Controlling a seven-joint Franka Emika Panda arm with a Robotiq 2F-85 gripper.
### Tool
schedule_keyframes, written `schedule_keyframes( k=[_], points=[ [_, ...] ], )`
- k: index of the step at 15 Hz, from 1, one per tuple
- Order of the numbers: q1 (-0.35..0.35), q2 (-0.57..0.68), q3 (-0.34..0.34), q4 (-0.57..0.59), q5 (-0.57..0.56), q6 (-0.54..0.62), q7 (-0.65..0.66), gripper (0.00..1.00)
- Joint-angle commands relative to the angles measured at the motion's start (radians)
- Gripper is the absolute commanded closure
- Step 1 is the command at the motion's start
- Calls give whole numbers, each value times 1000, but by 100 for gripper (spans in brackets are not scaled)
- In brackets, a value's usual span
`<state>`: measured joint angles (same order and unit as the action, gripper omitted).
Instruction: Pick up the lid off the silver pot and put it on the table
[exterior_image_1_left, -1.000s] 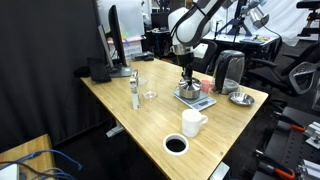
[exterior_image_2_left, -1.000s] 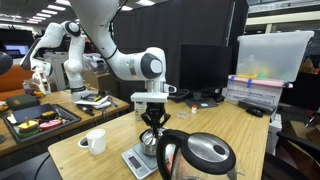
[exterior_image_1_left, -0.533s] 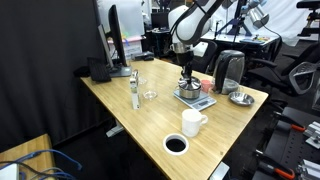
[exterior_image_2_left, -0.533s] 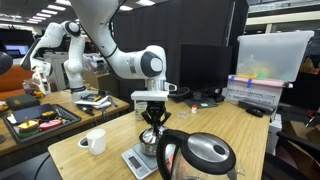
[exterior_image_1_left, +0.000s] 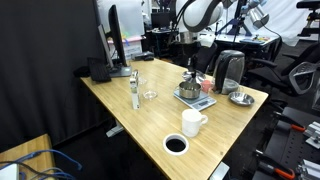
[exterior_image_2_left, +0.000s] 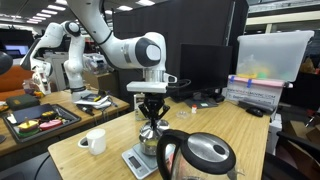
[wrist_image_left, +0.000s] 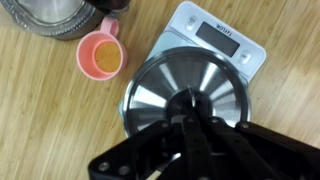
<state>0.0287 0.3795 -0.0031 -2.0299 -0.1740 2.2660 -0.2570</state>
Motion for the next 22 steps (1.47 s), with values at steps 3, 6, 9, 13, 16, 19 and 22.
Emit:
schedule_keyframes(
  k=[3, 6, 9, 13, 16, 19, 22],
  points=[
    [-27, -173, 30, -249, 70, 7, -35, 99],
    [-6, -266, 55, -404, 131, 26, -8, 99],
    [23, -318, 89, -516, 199, 45, 26, 99],
    [52, -260, 108, -599, 268, 170, 127, 99],
    [52, -156, 109, -580, 301, 254, 162, 99],
    [45, -86, 111, -543, 308, 295, 180, 71],
    [31, -89, 116, -533, 322, 310, 190, 52]
  ],
)
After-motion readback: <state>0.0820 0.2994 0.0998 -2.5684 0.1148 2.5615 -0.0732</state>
